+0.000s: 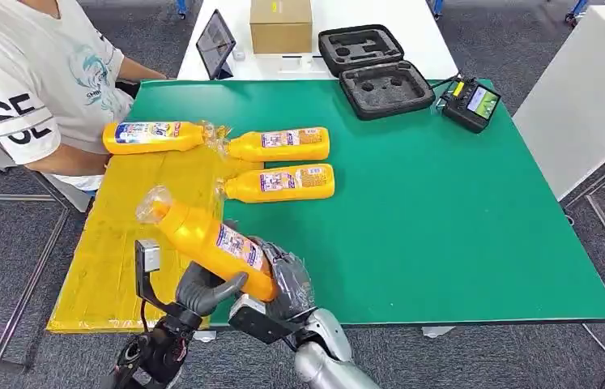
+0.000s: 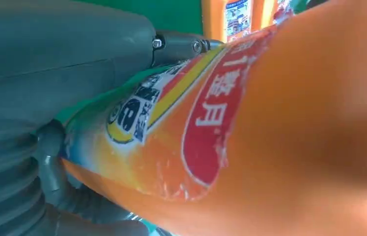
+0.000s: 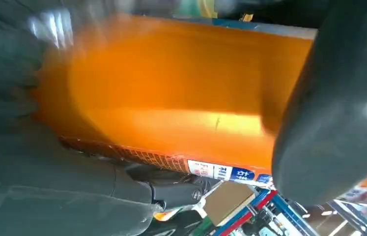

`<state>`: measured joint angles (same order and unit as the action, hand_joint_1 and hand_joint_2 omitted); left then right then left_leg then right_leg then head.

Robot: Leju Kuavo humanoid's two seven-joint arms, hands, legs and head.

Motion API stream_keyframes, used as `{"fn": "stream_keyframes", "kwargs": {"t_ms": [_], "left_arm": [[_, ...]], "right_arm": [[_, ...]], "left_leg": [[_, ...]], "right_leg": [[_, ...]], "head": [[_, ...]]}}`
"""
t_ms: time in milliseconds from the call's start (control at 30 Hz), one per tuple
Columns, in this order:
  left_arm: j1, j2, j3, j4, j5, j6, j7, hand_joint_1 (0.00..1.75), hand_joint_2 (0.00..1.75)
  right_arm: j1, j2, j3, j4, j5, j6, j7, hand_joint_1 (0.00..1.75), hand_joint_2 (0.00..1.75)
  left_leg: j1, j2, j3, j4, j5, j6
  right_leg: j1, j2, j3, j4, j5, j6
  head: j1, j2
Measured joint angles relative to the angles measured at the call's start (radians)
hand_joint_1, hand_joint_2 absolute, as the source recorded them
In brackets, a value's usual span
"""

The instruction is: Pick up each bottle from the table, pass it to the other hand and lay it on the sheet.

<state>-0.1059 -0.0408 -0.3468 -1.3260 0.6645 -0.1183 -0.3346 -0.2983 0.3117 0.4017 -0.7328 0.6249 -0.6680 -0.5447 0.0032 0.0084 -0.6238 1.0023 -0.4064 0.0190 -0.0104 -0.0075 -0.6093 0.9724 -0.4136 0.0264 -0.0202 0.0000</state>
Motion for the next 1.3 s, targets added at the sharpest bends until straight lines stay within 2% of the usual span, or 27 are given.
{"fn": "stream_keyframes", "kwargs": {"t_ms": [467, 500, 533, 567, 667, 933, 967, 1000, 1133, 1167, 1300], "left_arm": [[-0.016, -0.024, 0.0, 0.005, 0.065, 0.013, -0.029, 0.03, 1.75], [-0.021, -0.03, 0.002, 0.005, 0.072, 0.022, -0.036, 0.28, 1.75], [-0.025, -0.034, 0.004, 0.005, 0.077, 0.03, -0.043, 1.38, 1.75], [-0.028, -0.037, 0.006, 0.005, 0.085, 0.04, -0.054, 1.59, 1.75], [-0.027, -0.041, 0.022, -0.005, 0.09, 0.06, -0.085, 1.75, 1.75], [0.01, -0.05, 0.062, -0.067, 0.051, 0.094, -0.136, 1.75, 1.75], [0.013, -0.05, 0.065, -0.071, 0.05, 0.096, -0.137, 1.75, 1.75], [0.017, -0.051, 0.068, -0.075, 0.047, 0.098, -0.137, 1.75, 1.75], [0.02, -0.054, 0.076, -0.089, 0.028, 0.106, -0.142, 1.75, 1.75], [0.02, -0.054, 0.076, -0.094, 0.025, 0.108, -0.144, 1.75, 1.75], [0.018, -0.055, 0.087, -0.112, 0.008, 0.119, -0.156, 1.75, 1.75]], "right_arm": [[-0.018, 0.01, 0.015, 0.006, 0.0, 0.016, 0.011, 1.75, 1.75], [-0.025, 0.011, 0.016, 0.009, 0.0, 0.017, 0.013, 1.75, 1.75], [-0.031, 0.013, 0.018, 0.012, 0.001, 0.02, 0.015, 1.75, 1.75], [-0.037, 0.015, 0.019, 0.016, 0.002, 0.025, 0.016, 1.75, 1.75], [-0.052, 0.017, 0.034, 0.026, 0.012, 0.046, 0.033, 1.75, 1.75], [-0.083, 0.025, 0.055, 0.04, 0.026, 0.079, 0.053, 1.75, 1.75], [-0.084, 0.026, 0.059, 0.041, 0.028, 0.079, 0.057, 1.55, 1.75], [-0.085, 0.026, 0.06, 0.041, 0.031, 0.08, 0.06, 0.0, 1.75], [-0.082, 0.027, 0.066, 0.043, 0.033, 0.095, 0.061, 0.0, 1.75], [-0.078, 0.026, 0.067, 0.044, 0.029, 0.102, 0.06, 0.0, 0.0], [-0.064, 0.021, 0.066, 0.049, 0.003, 0.115, 0.051, 0.0, 0.0]], "left_leg": [[0.0, 0.0, 0.0, 0.0, 0.0, 0.0], [0.0, 0.0, 0.0, 0.0, 0.0, 0.0], [0.0, 0.0, 0.0, 0.0, 0.0, 0.0], [0.0, 0.0, 0.0, 0.0, 0.0, 0.0], [0.0, 0.001, 0.0, 0.0, 0.0, 0.0], [0.0, 0.001, 0.0, 0.0, 0.0, 0.0], [0.0, 0.001, 0.0, 0.0, 0.0, 0.0], [0.0, 0.001, 0.0, 0.0, 0.0, 0.0], [0.0, 0.001, 0.0, 0.0, 0.0, 0.0], [0.0, 0.001, 0.0, 0.0, 0.0, 0.0], [0.0, 0.001, 0.0, 0.0, 0.0, 0.0]], "right_leg": [[0.0, 0.0, 0.0, 0.0, 0.0, 0.0], [0.0, 0.0, 0.0, 0.0, 0.0, 0.0], [0.0, 0.0, 0.0, 0.0, 0.0, 0.0], [0.0, 0.0, 0.0, 0.0, 0.0, 0.0], [0.0, 0.0, 0.0, 0.0, 0.0, 0.0], [0.0, 0.001, -0.001, 0.0, 0.0, 0.0], [0.0, 0.001, -0.001, 0.0, 0.0, 0.0], [0.0, 0.001, -0.001, 0.0, 0.0, 0.0], [0.0, 0.001, -0.001, 0.0, 0.0, 0.0], [0.0, 0.001, -0.001, 0.0, 0.0, 0.0], [0.0, 0.001, -0.001, 0.0, 0.0, 0.0]], "head": [[0.0, 0.0], [0.0, 0.0], [0.0, 0.0], [0.0, 0.0], [0.0, 0.0], [0.0, 0.0], [0.0, 0.0], [0.0, 0.0], [0.0, 0.0], [0.0, 0.0], [0.0, 0.0]]}}
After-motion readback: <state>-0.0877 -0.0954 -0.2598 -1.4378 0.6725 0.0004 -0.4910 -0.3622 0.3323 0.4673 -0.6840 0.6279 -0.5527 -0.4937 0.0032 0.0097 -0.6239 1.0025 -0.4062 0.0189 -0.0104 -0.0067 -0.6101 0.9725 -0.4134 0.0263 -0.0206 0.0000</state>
